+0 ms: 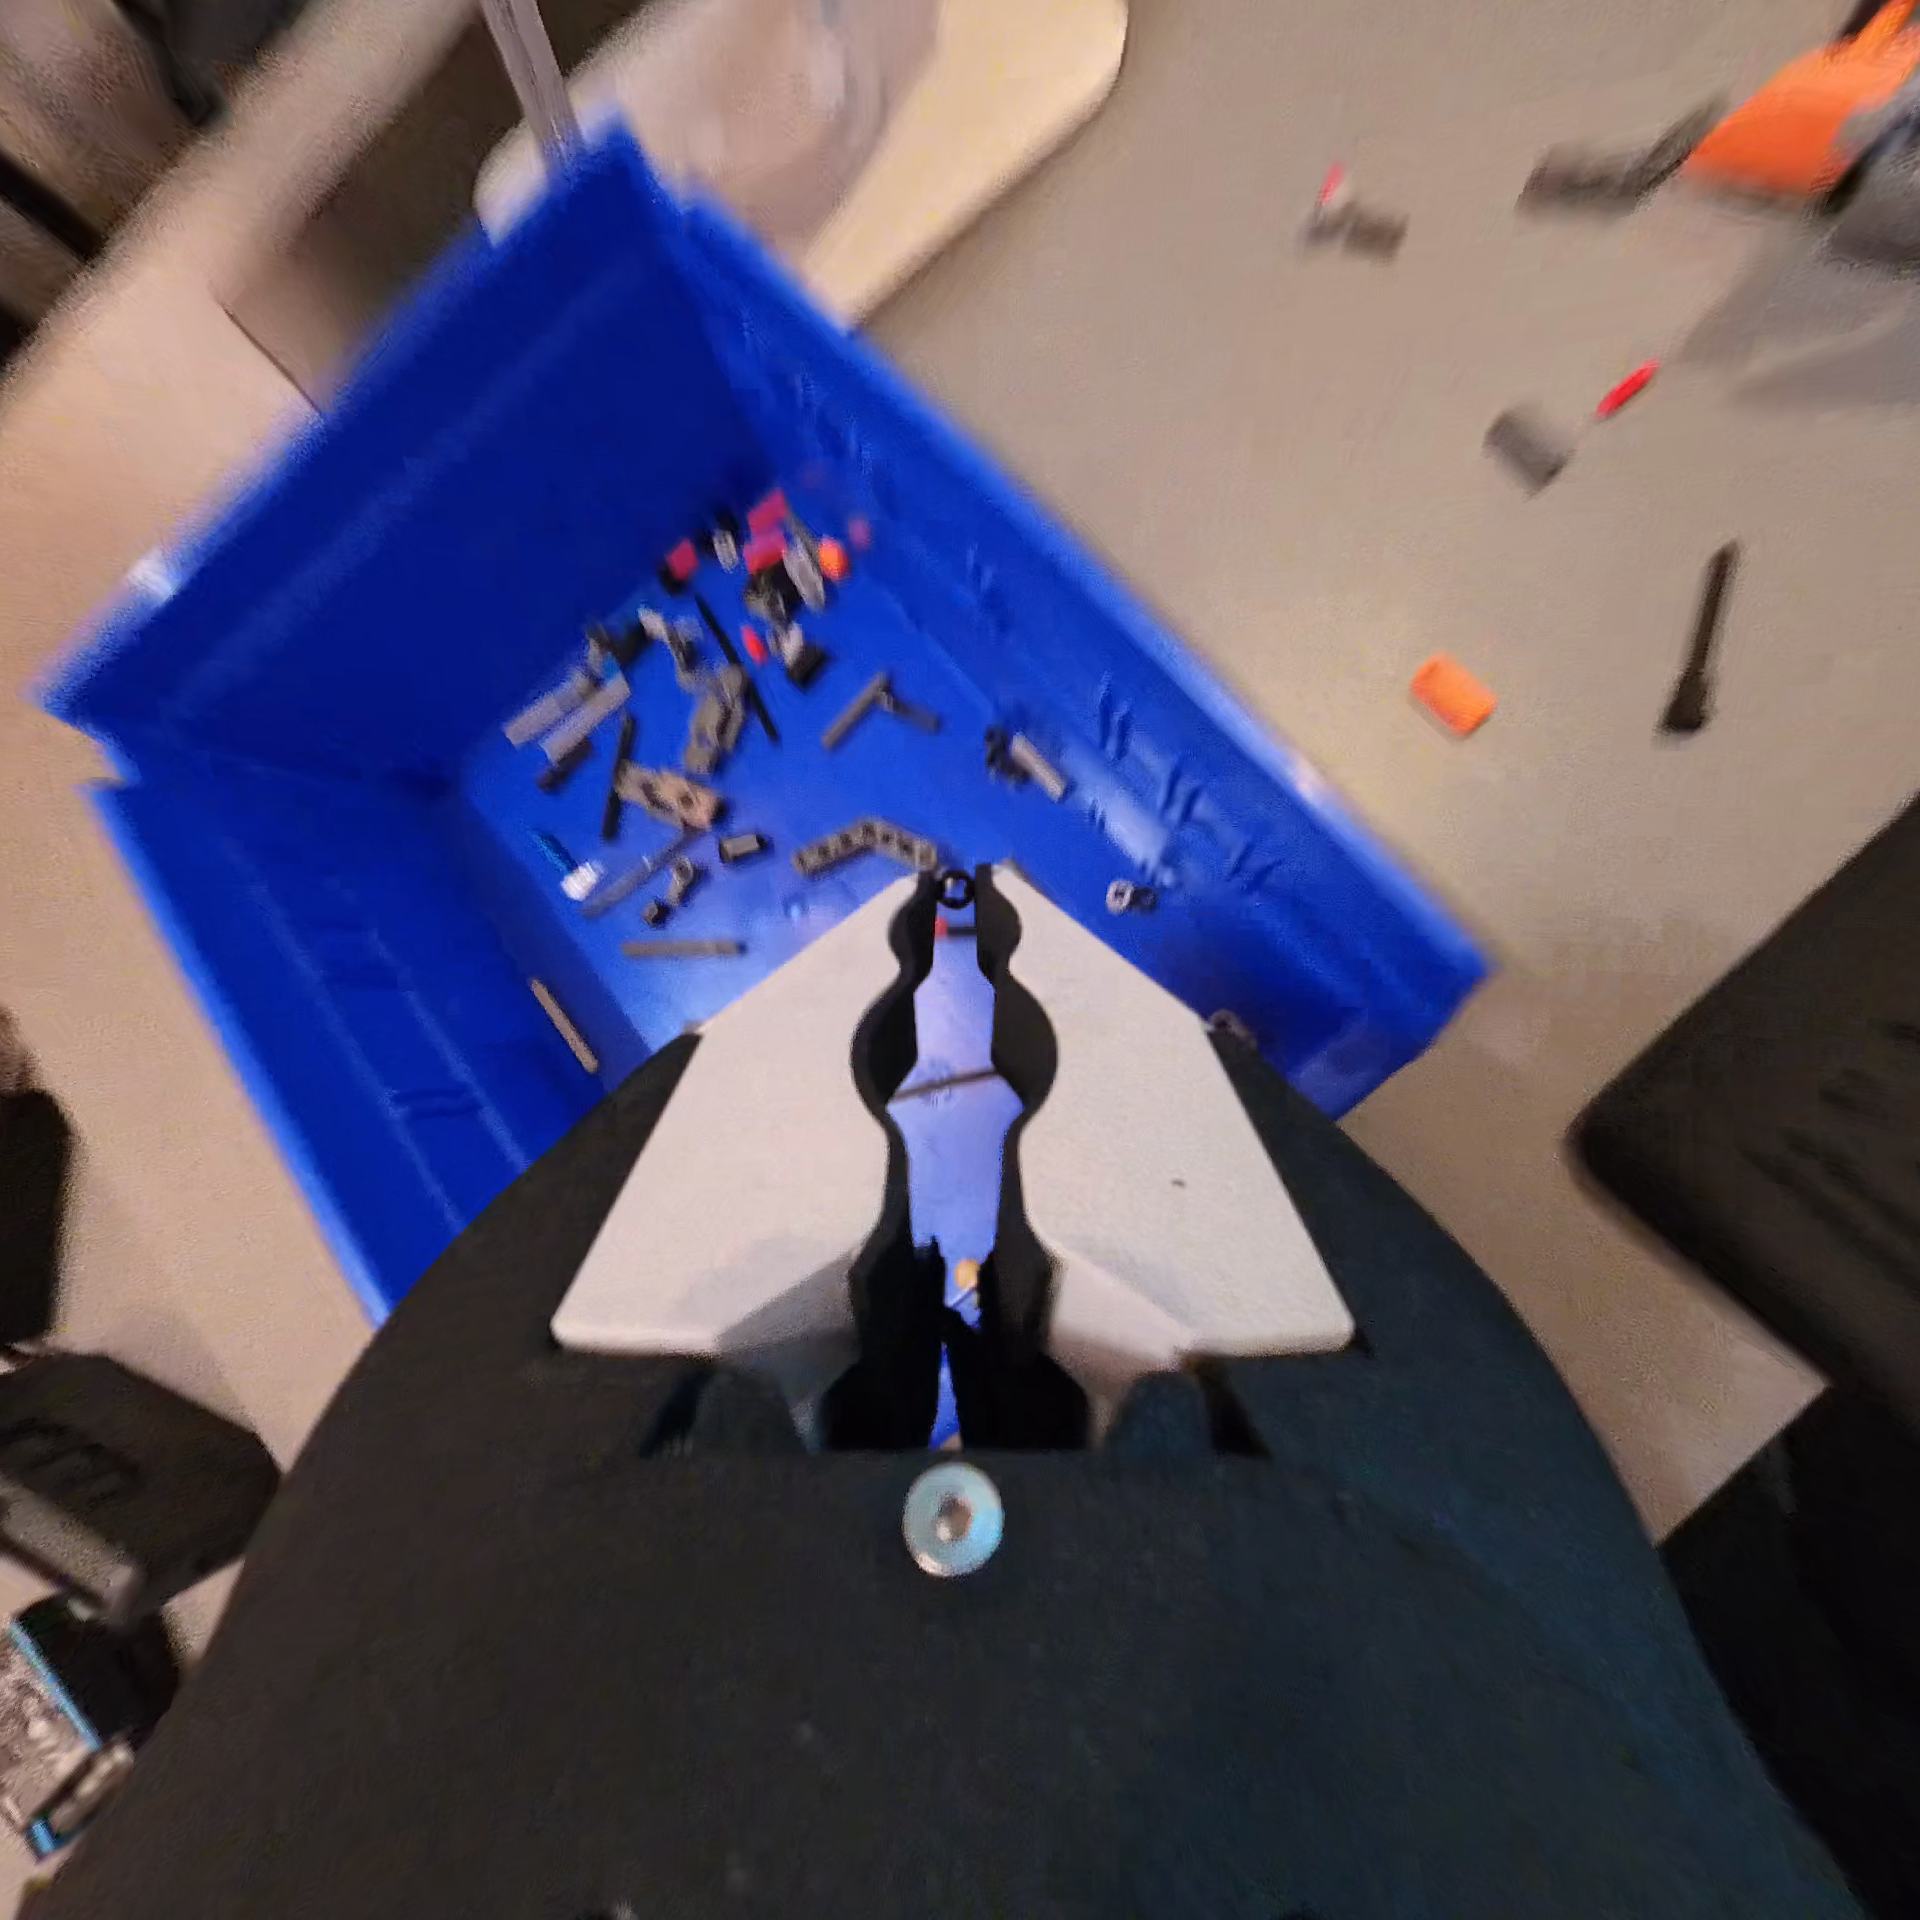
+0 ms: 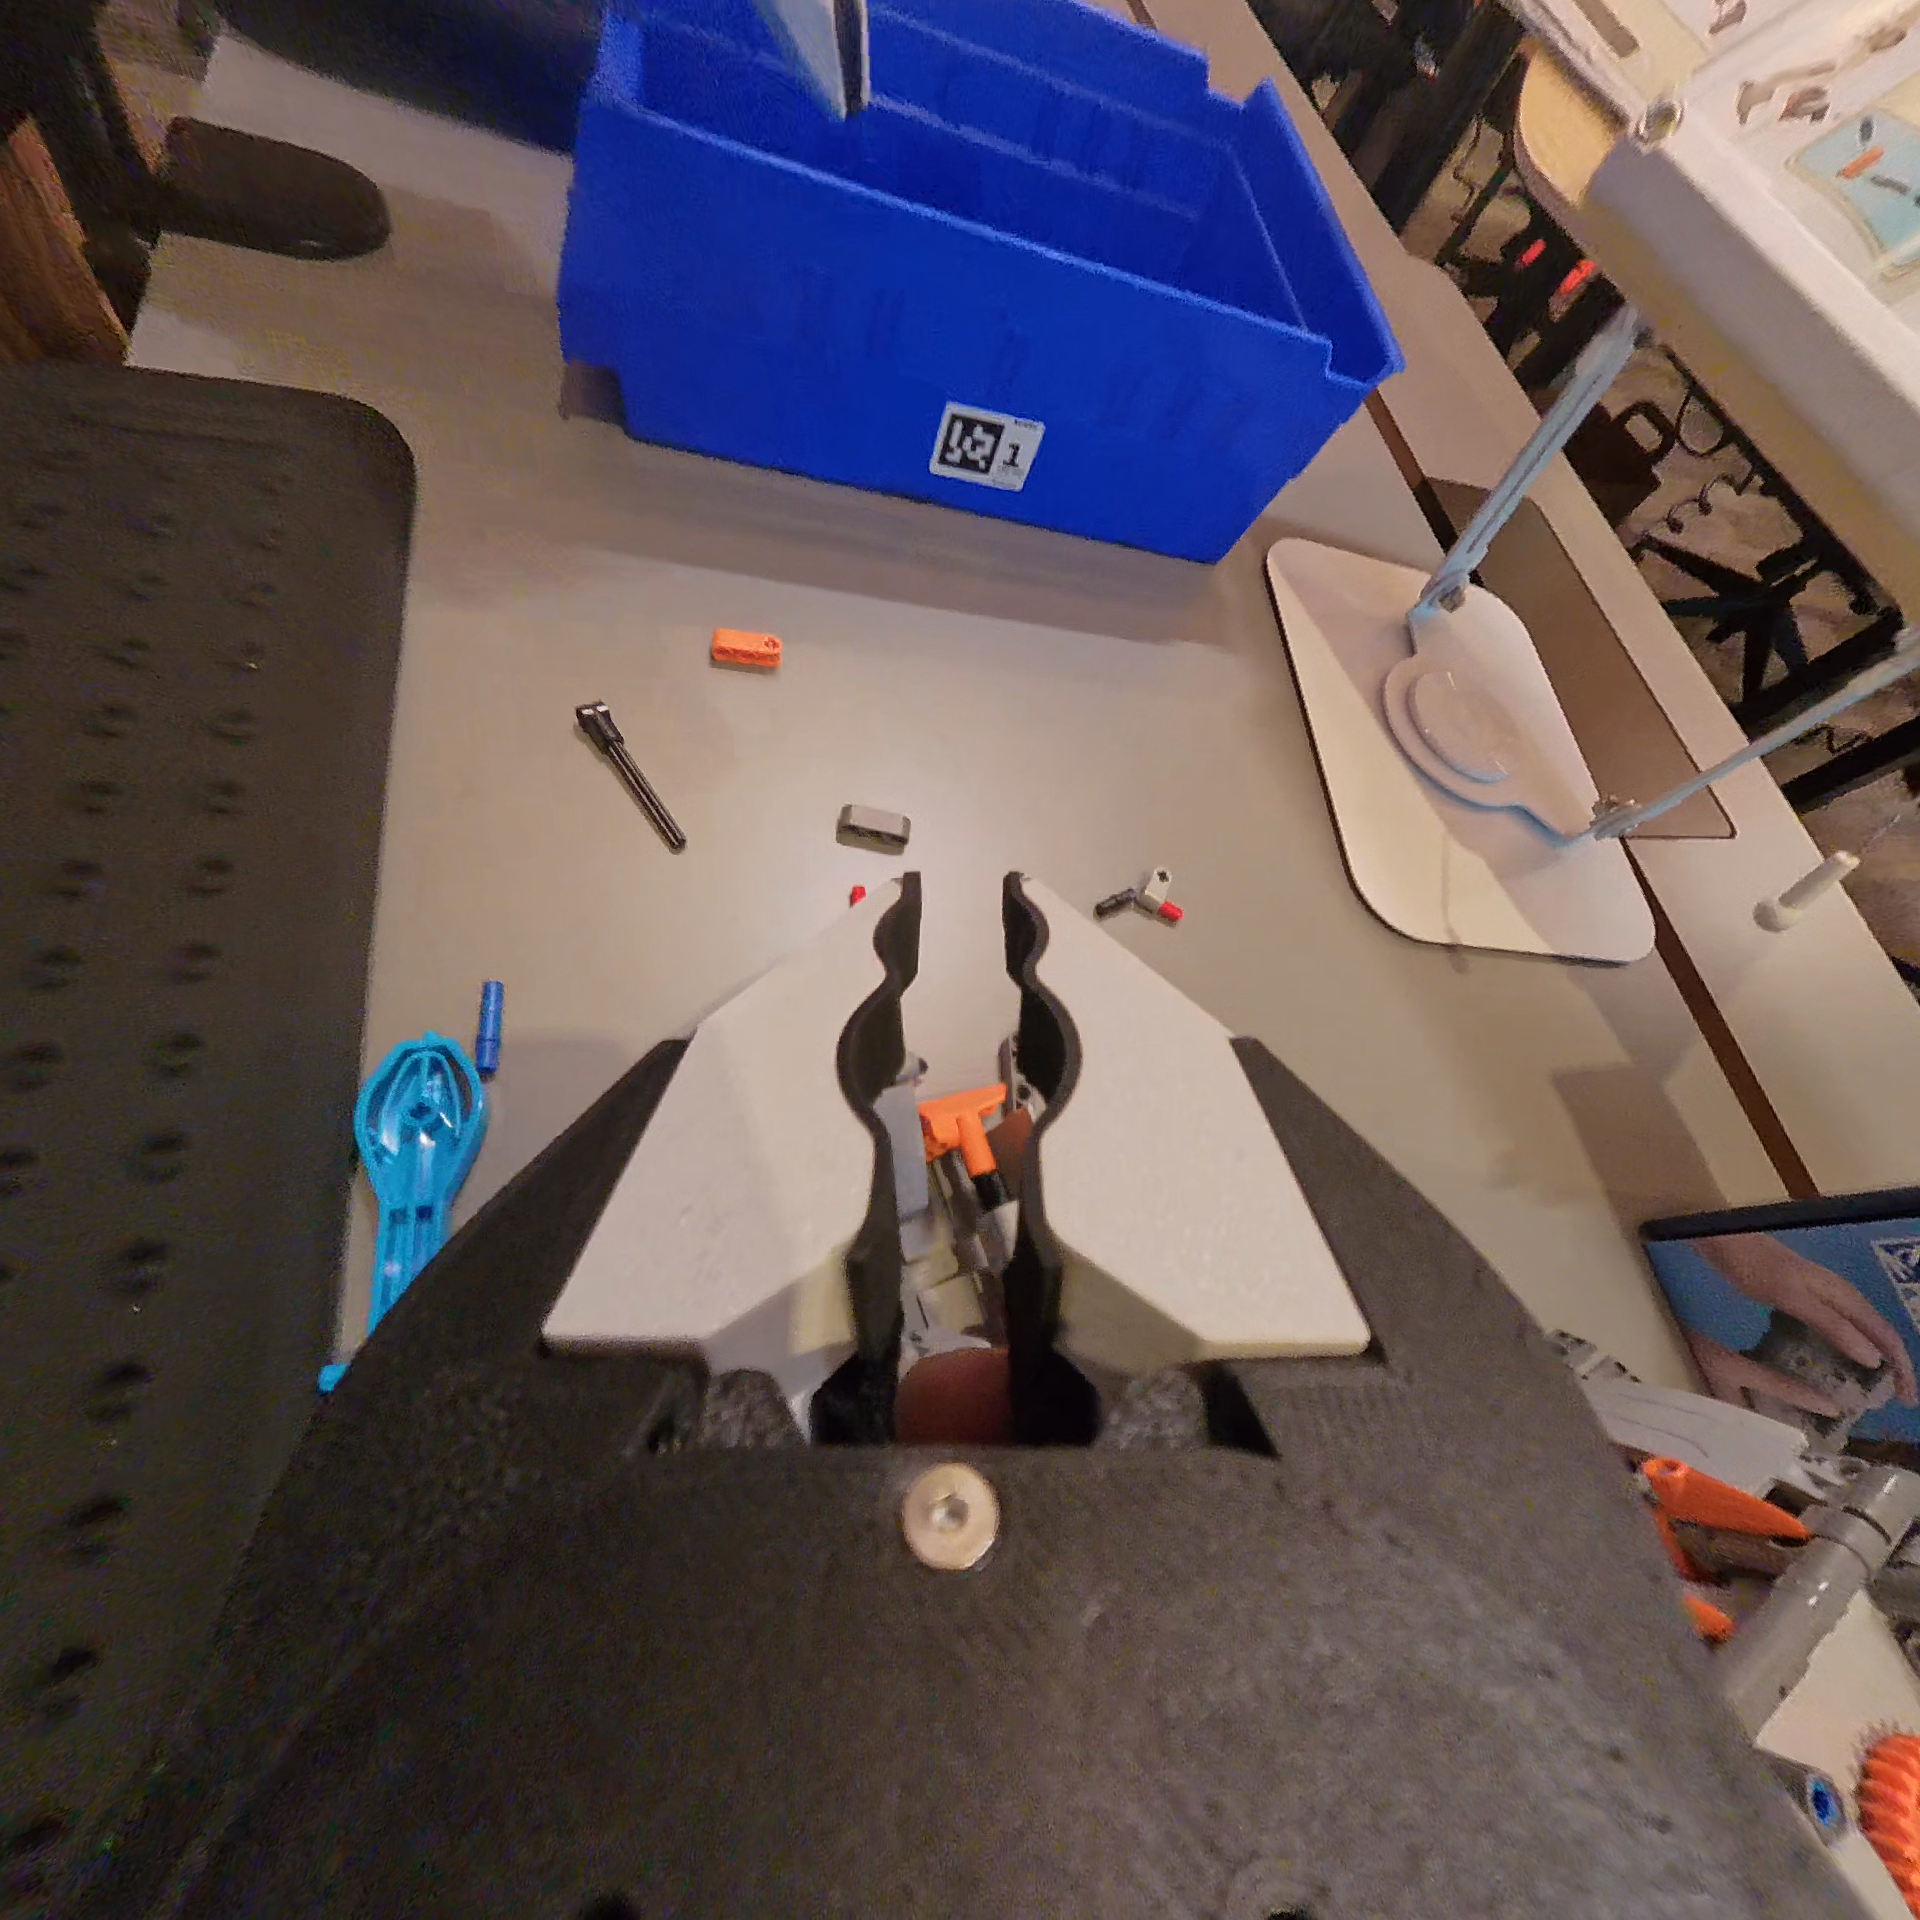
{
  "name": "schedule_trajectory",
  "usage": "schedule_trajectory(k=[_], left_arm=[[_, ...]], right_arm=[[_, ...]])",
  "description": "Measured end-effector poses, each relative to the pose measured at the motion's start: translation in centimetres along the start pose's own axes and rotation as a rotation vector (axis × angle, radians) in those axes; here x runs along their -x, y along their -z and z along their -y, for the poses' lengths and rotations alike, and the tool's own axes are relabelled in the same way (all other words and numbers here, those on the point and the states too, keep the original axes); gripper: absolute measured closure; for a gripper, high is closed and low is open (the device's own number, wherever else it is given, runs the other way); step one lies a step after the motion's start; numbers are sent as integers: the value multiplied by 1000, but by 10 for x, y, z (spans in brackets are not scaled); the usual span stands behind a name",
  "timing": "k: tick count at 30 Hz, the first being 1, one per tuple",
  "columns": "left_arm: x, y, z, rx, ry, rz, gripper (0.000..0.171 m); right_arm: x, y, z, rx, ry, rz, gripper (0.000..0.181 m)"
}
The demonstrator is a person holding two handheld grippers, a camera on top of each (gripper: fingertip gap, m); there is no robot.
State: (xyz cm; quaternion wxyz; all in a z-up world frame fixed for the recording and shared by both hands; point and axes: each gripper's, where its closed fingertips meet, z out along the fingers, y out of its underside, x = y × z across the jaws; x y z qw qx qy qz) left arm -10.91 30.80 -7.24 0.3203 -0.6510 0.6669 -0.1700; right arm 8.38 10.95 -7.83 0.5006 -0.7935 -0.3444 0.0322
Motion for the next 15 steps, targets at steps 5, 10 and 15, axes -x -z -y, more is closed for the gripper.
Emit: schedule_trajectory(k=[5, 10, 15], left_arm=[[-63, 54, 77, -362, -77, -64, 167], [-141, 51, 125, -577, -57, -280, 167], [-186, 33, 144, -688, 88, -505, 167]], right_arm=[[13, 4, 30, -91, 3, 4, 165], [34, 6, 67, -200, 112, -53, 160], [53, 10, 88, -263, 276, -134, 156]])
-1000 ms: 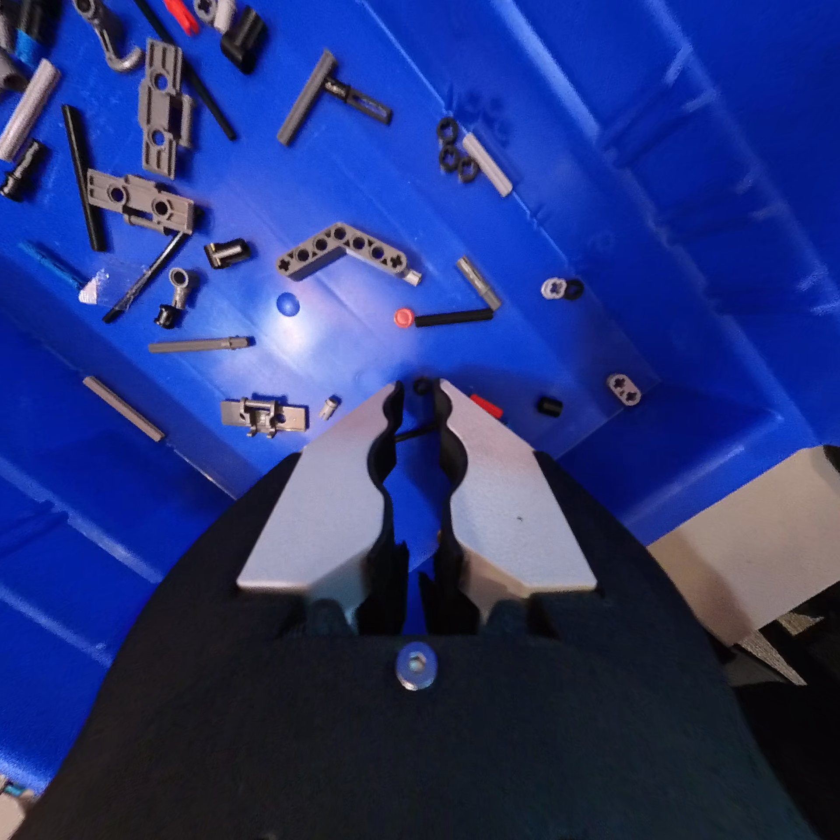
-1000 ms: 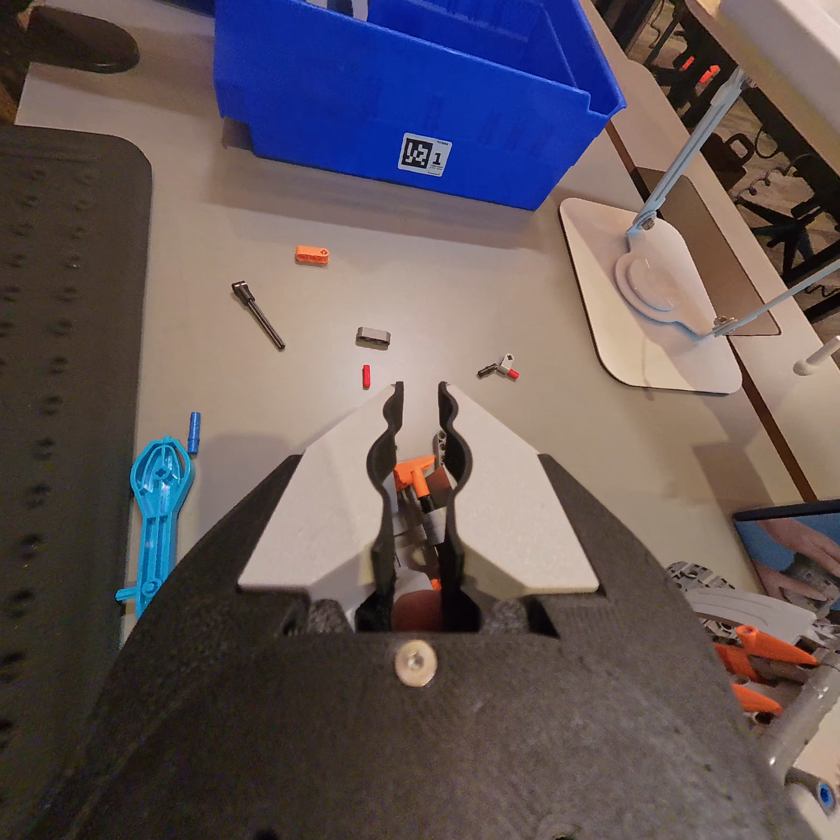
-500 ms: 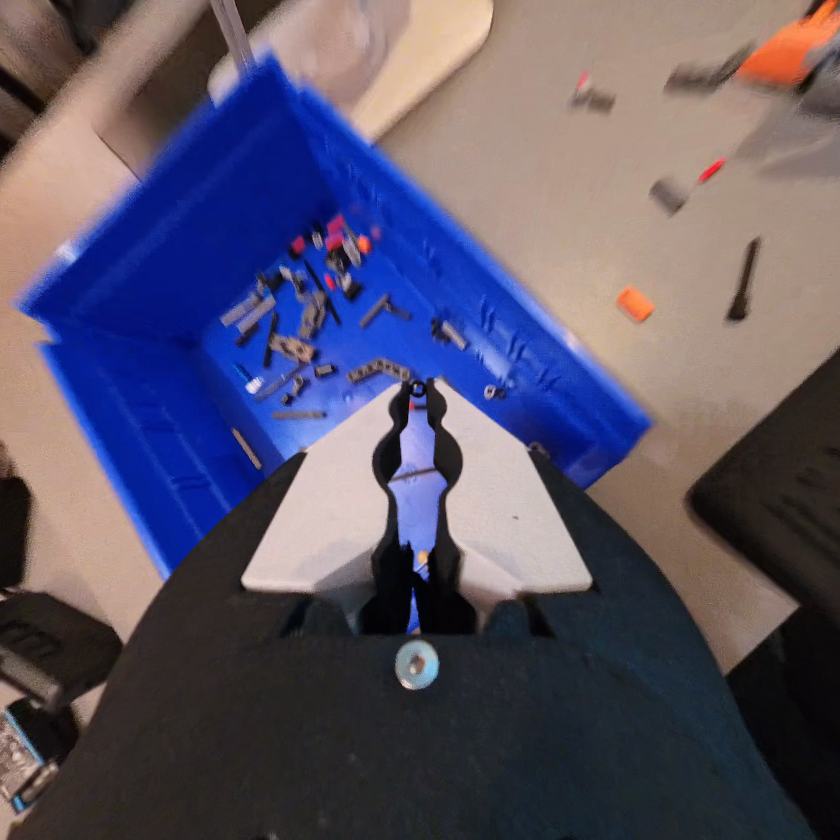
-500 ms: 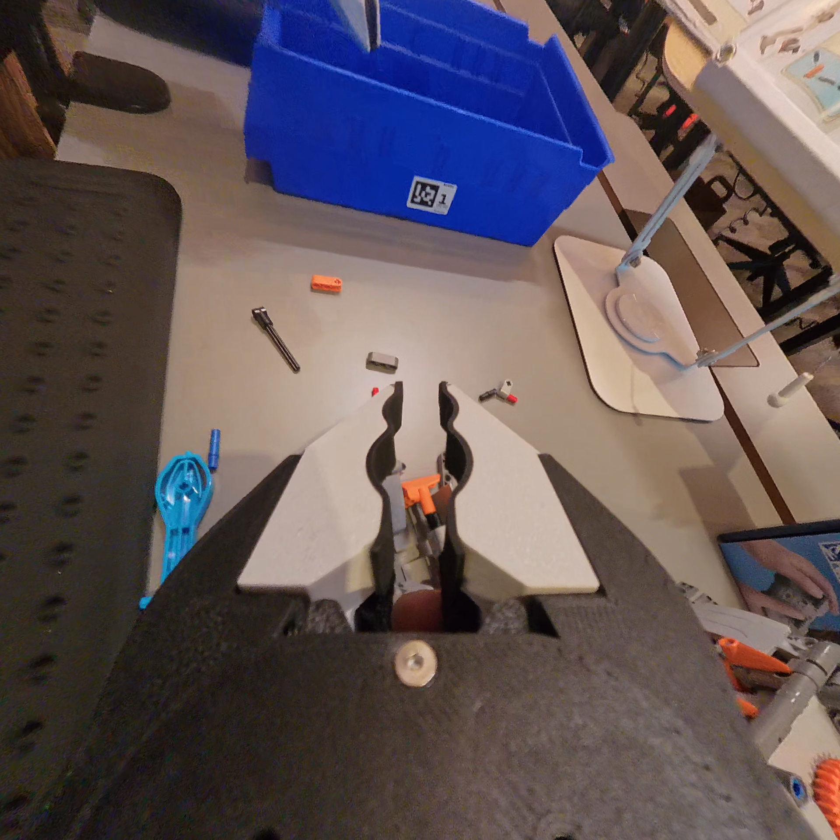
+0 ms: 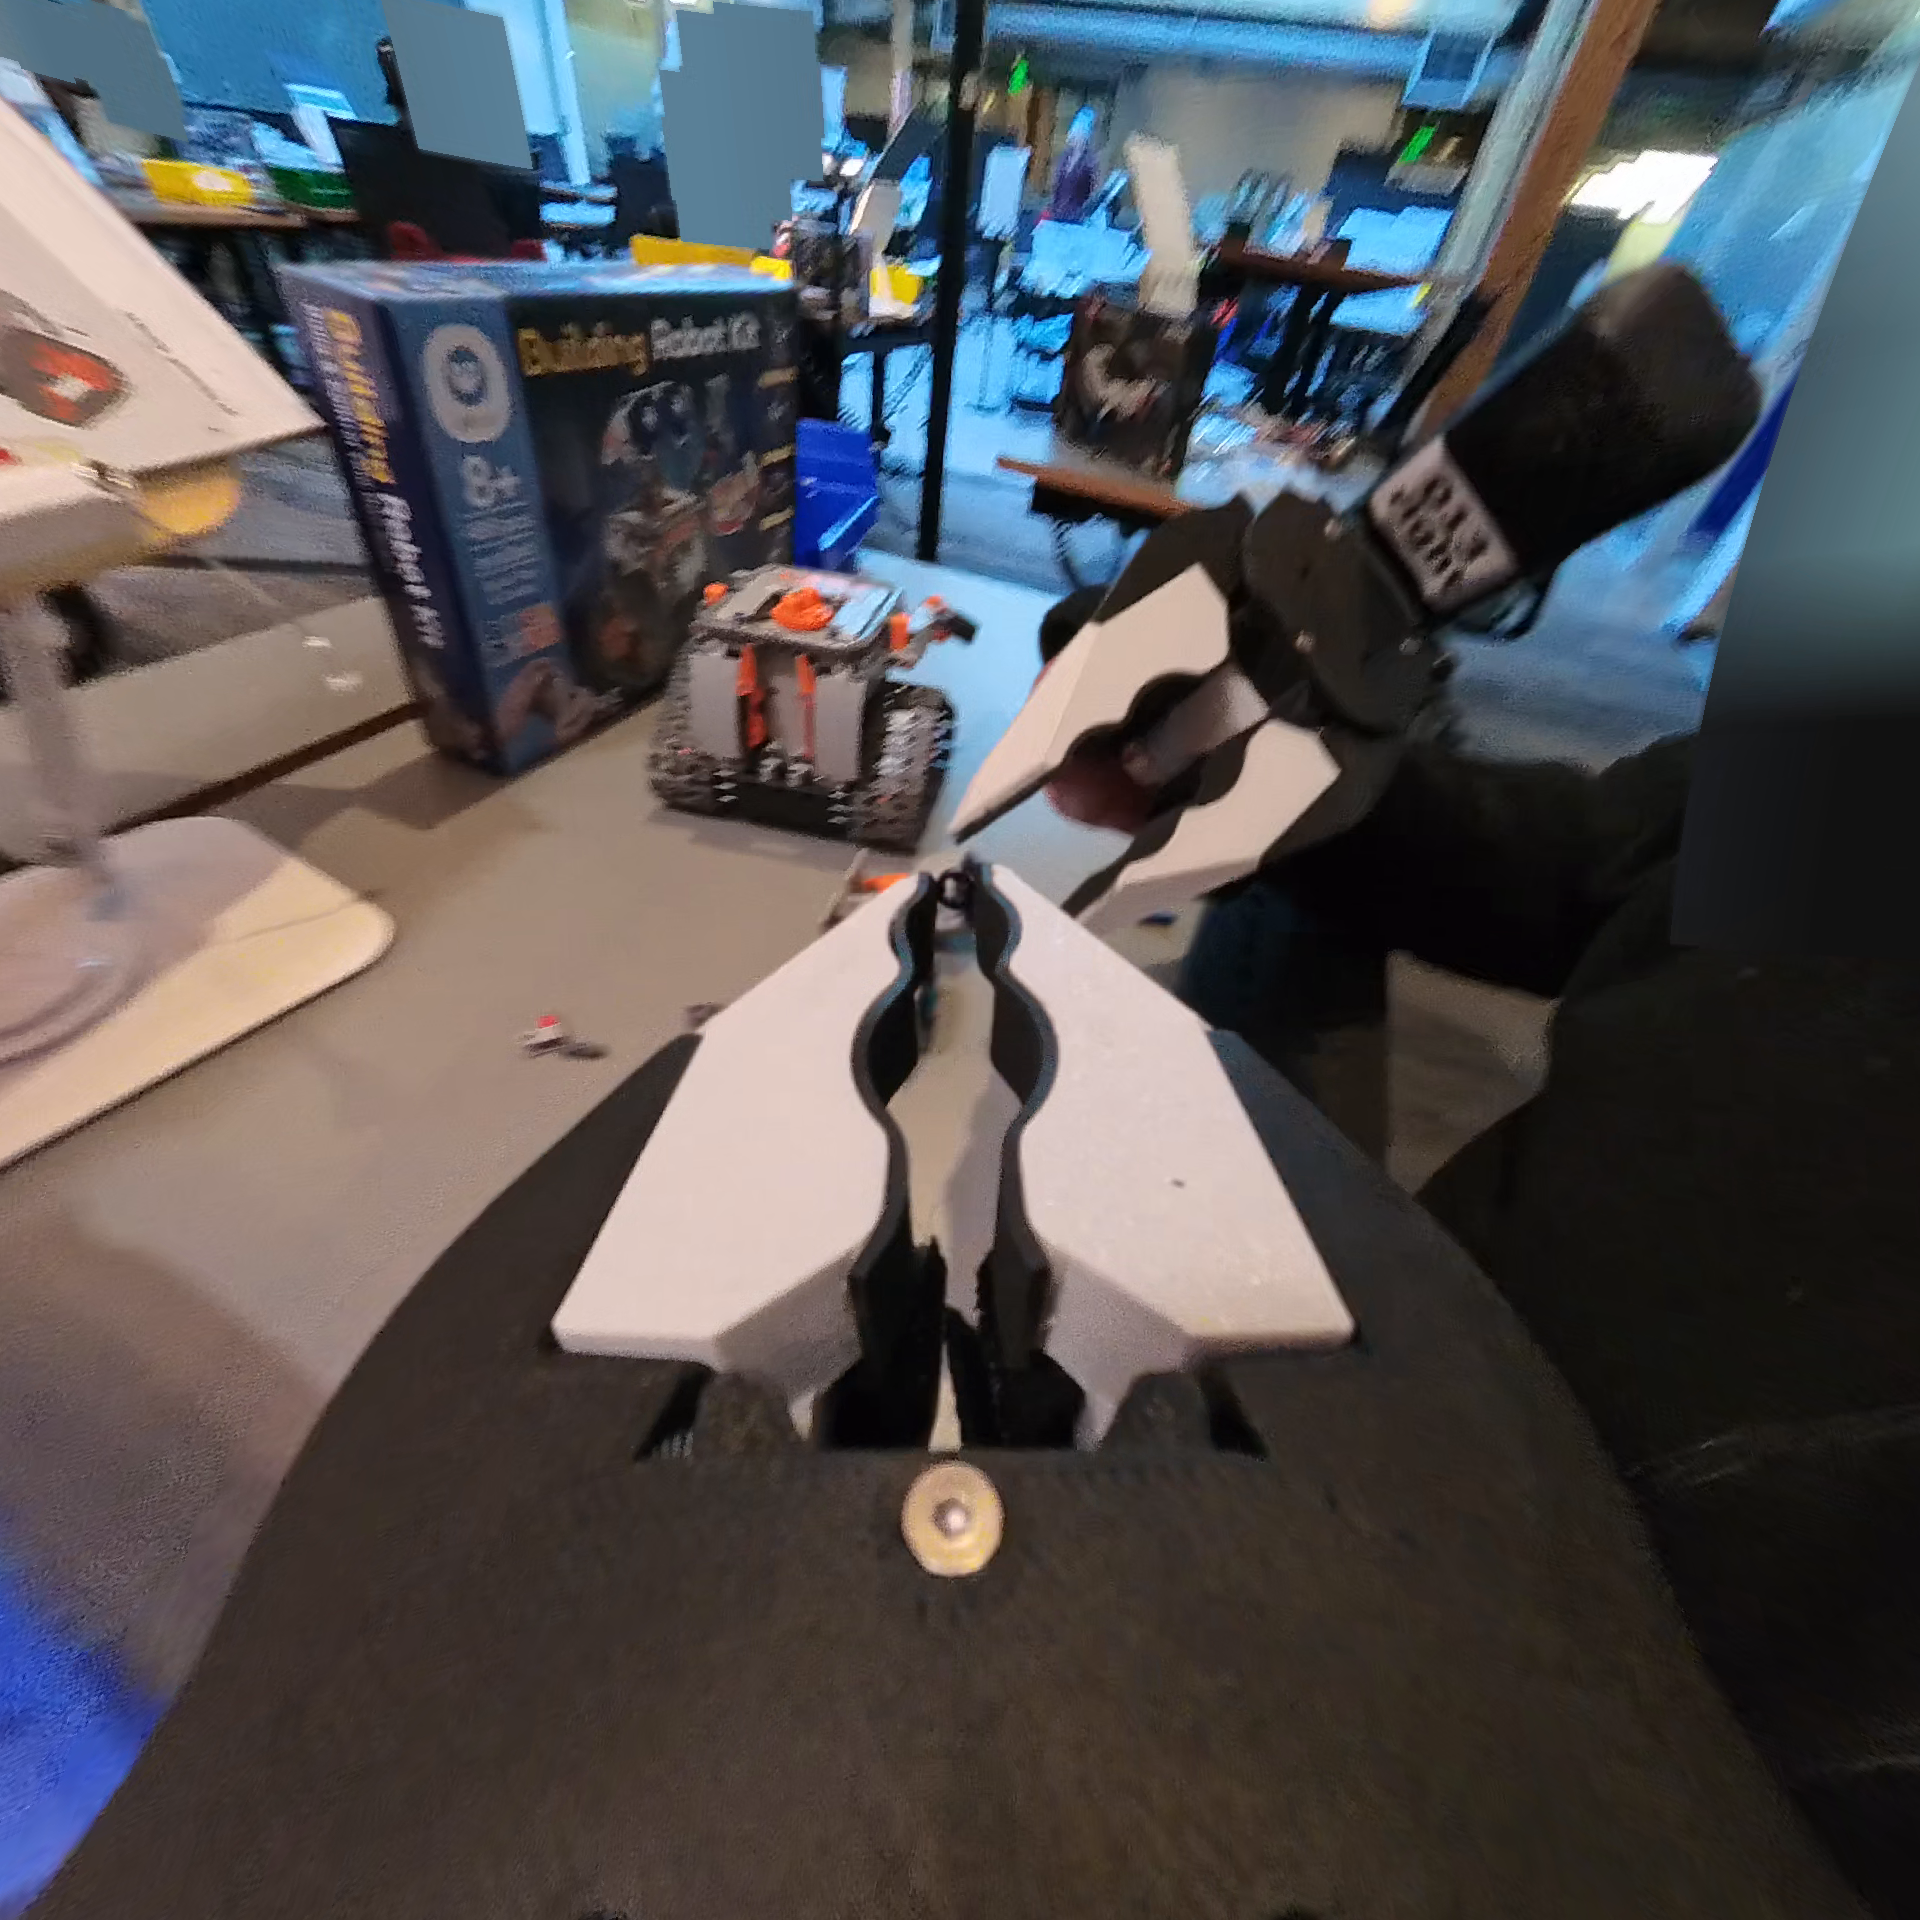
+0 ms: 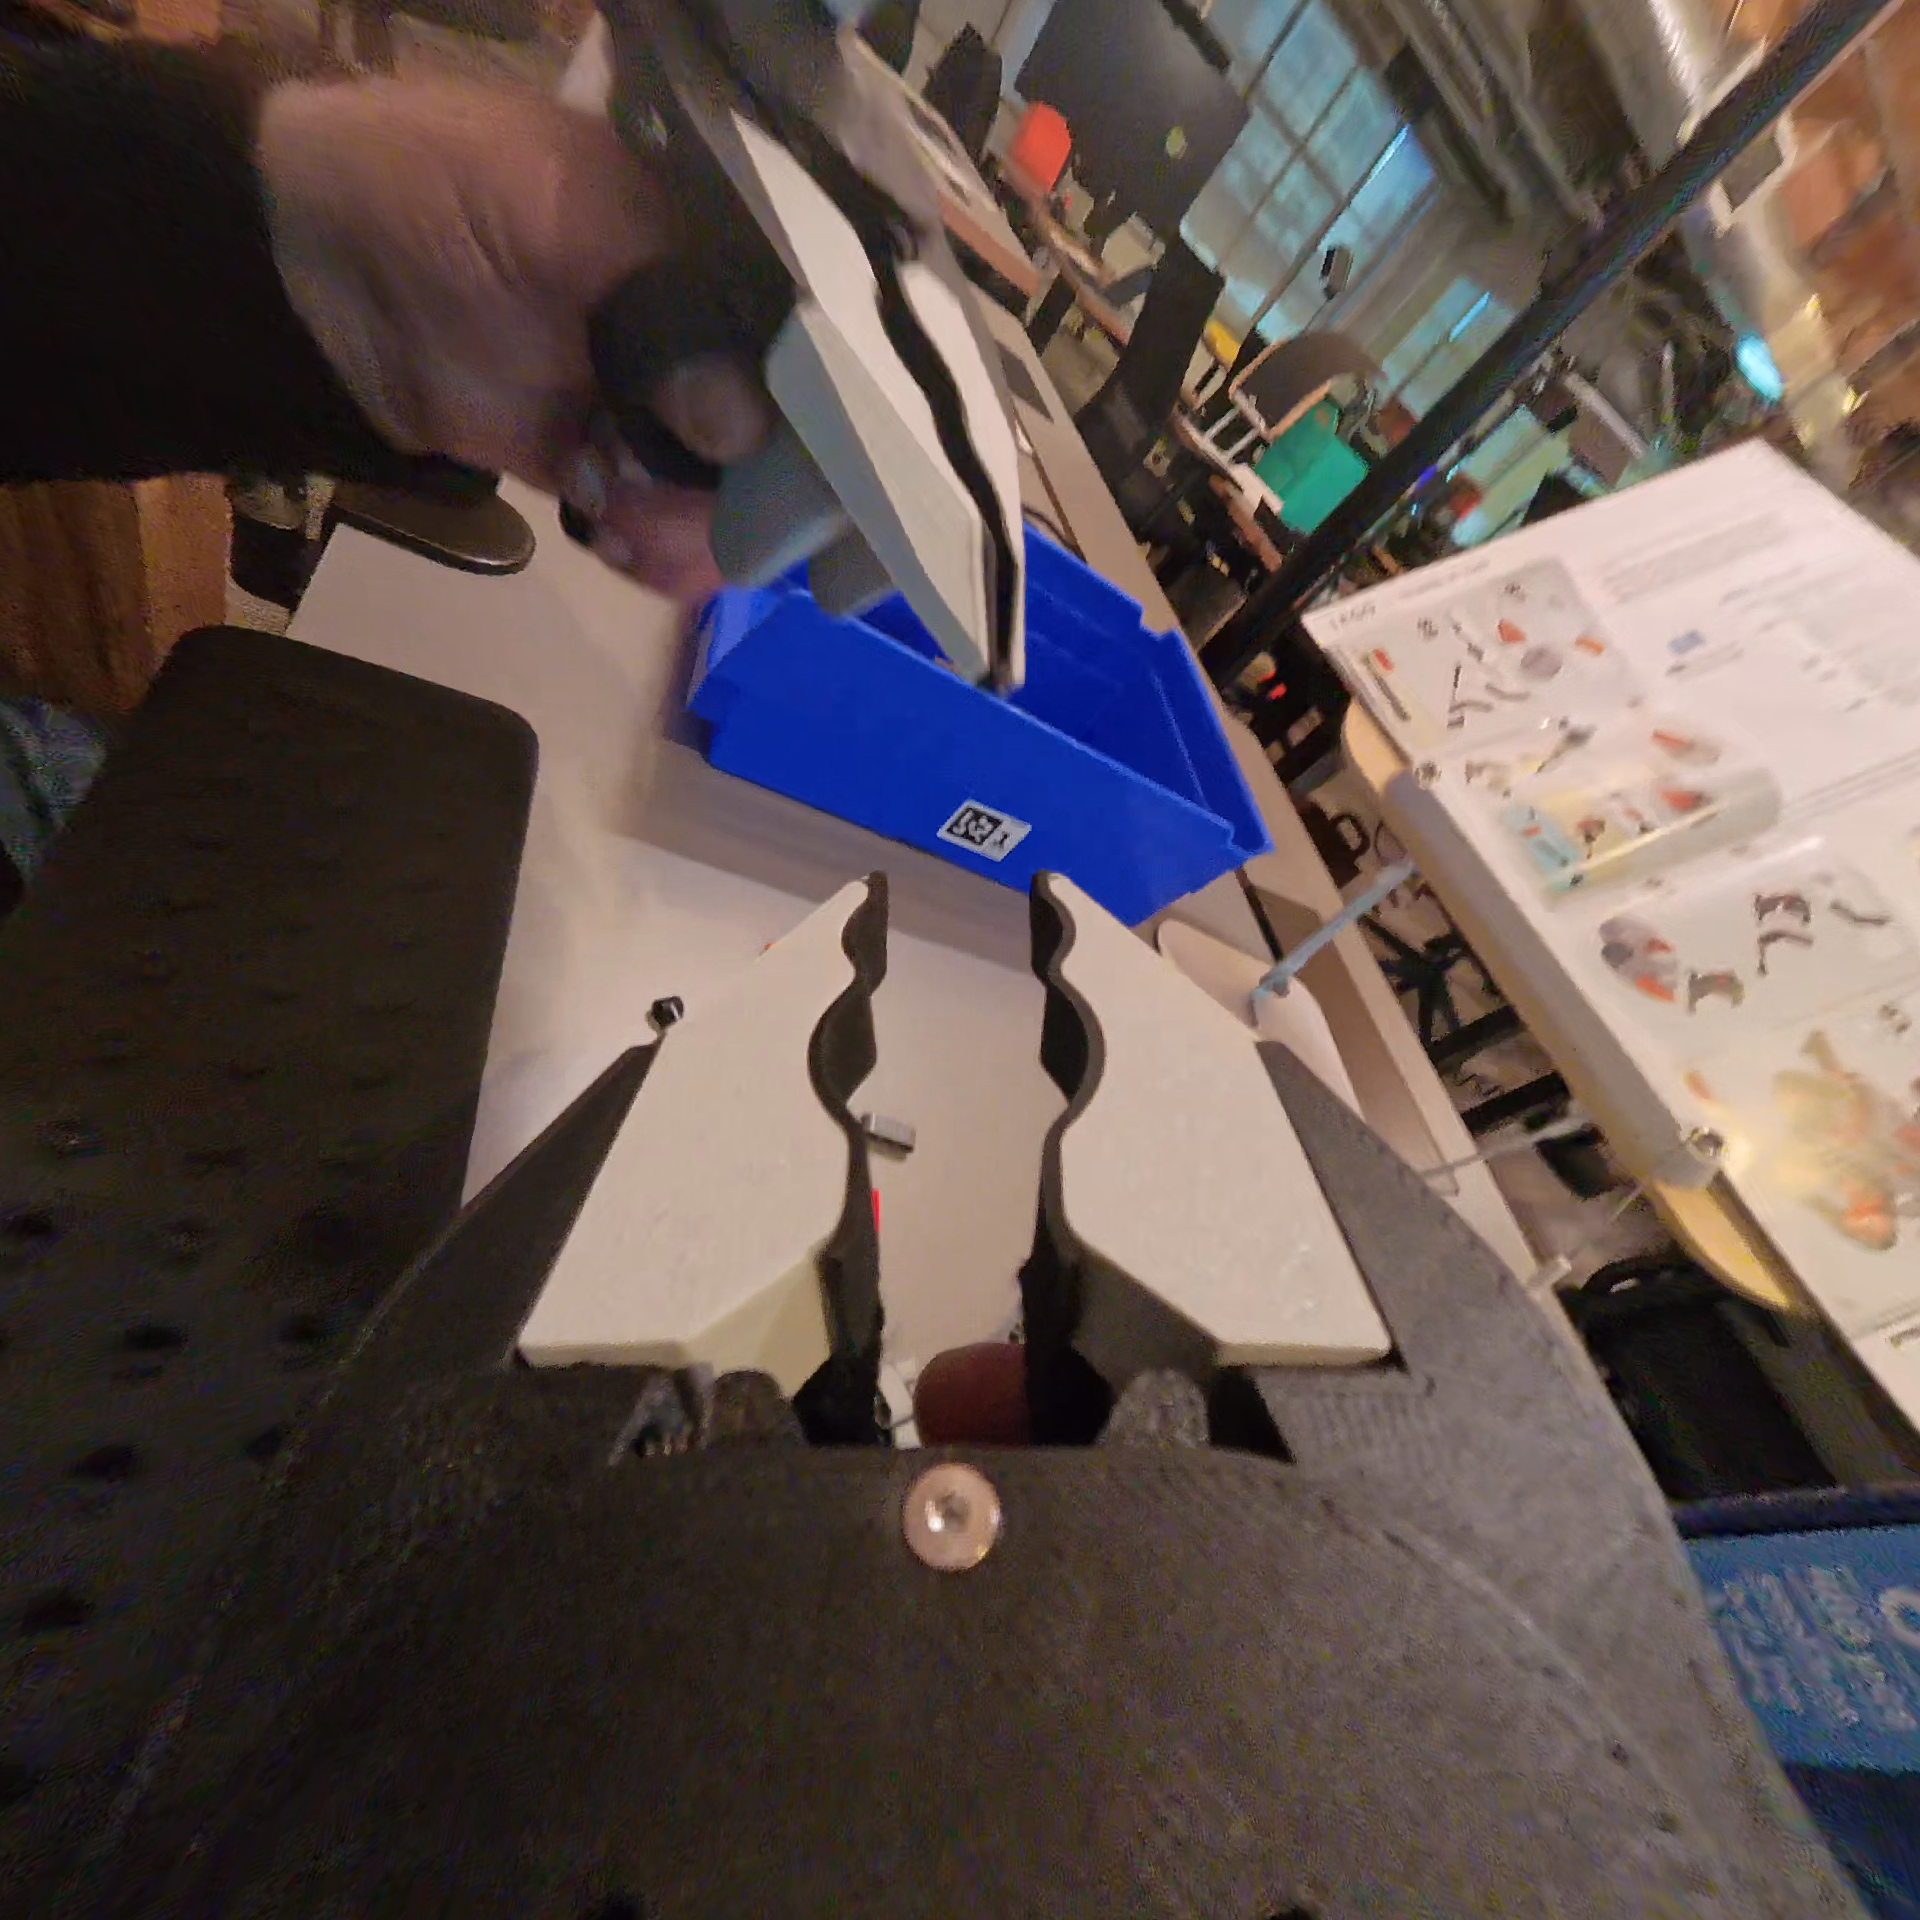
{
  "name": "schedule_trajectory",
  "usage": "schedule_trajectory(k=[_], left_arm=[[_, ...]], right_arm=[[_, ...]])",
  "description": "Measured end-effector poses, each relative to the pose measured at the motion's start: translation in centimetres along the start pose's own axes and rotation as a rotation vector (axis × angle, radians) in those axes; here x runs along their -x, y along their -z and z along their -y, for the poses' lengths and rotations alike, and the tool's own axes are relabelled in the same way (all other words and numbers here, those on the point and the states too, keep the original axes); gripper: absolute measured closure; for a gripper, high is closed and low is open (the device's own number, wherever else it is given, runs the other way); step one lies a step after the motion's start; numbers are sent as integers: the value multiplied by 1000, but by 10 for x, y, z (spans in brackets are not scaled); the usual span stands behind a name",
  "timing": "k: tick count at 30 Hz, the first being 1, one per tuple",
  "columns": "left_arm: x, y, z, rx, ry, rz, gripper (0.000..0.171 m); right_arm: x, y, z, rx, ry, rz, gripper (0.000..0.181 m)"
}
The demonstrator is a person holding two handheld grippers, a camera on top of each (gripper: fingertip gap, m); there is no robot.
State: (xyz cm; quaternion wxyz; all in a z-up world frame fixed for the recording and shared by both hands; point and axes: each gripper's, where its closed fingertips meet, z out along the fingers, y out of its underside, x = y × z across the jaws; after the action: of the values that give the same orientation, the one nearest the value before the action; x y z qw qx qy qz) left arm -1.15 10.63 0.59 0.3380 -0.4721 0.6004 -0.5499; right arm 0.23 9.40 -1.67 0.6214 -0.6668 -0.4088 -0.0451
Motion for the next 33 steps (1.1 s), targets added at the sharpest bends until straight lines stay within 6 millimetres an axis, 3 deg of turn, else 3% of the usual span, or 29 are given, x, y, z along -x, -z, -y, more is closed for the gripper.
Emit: schedule_trajectory(k=[7, 27, 33], left_arm=[[-12, -20, -7, -97, 192, -124, 167], [-20, -27, 1, -314, 507, -412, 168], [-20, -31, 0, -326, 548, -454, 167]], right_arm=[[6, 2, 10, -67, 21, -4, 156], [-8, 12, 7, -120, -31, -36, 154], [-4, 13, 10, -138, -15, -9, 158]])
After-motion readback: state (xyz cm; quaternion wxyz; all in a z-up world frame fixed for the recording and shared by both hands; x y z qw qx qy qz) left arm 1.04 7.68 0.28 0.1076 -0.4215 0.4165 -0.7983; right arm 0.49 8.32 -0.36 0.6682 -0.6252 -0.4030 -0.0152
